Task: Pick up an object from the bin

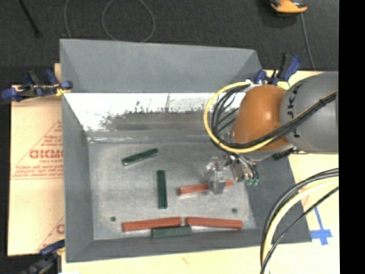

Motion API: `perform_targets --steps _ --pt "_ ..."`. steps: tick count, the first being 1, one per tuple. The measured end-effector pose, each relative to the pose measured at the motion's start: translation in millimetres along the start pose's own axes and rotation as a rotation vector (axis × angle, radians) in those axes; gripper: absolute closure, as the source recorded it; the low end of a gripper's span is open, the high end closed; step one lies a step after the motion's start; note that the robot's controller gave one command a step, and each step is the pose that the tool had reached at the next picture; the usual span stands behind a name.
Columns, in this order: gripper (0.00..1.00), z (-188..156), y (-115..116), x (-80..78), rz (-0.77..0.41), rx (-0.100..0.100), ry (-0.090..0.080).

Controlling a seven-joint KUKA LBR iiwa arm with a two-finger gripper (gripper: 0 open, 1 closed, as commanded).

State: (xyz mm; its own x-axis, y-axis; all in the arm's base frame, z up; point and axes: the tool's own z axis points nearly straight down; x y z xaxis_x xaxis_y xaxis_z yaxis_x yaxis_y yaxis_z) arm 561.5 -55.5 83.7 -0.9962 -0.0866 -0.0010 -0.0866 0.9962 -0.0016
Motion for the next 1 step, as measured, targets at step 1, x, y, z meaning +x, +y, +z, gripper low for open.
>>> perform_targets --steps 1 --pt "1.0 -129.0 -17.3 11.0 0.021 0.002 -0.011"
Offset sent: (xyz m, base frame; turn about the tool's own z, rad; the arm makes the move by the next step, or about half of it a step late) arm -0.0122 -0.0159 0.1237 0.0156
